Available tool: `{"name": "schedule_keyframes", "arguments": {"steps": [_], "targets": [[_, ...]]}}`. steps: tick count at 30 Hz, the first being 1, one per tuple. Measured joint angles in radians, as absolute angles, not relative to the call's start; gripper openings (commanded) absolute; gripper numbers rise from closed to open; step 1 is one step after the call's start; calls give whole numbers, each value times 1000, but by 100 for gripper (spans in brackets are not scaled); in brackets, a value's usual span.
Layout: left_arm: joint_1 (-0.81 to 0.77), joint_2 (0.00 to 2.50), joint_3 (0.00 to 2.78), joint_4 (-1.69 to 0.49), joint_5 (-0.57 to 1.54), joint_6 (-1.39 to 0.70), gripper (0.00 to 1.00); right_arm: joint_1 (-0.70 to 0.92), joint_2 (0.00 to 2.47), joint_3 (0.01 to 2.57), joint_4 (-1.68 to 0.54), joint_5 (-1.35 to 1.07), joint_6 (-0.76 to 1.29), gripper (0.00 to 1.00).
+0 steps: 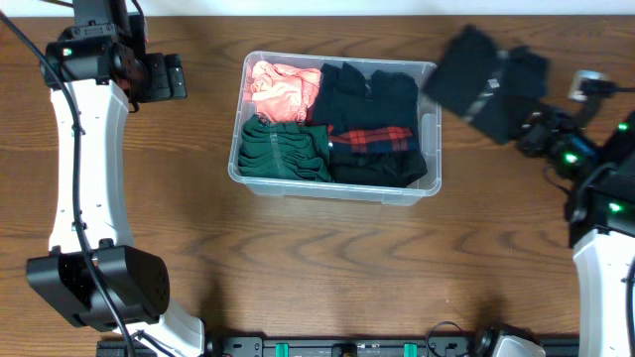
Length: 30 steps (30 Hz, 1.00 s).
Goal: Pack container
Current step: 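Carry the black clothes with the right gripper into the bin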
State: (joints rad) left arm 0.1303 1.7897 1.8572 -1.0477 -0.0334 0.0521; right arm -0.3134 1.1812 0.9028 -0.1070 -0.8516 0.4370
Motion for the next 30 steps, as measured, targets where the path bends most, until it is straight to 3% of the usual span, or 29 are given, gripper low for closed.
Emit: {"name": "schedule_keyframes", "arguments": {"steps": [13, 28, 29, 30], "targets": [[130, 1790, 1857, -1047, -33, 52, 98, 91, 1282, 903, -133, -800, 405, 1], [130, 1790, 1857, -1048, -33, 52, 98, 108, 1458, 903, -173, -701, 293, 1], [130, 1790, 1857, -1048, -33, 52, 98, 108, 1466, 903, -173, -702, 287, 4], [130, 1790, 1857, -1047, -33, 52, 98, 108, 1471, 903, -175, -702, 282, 17]]}}
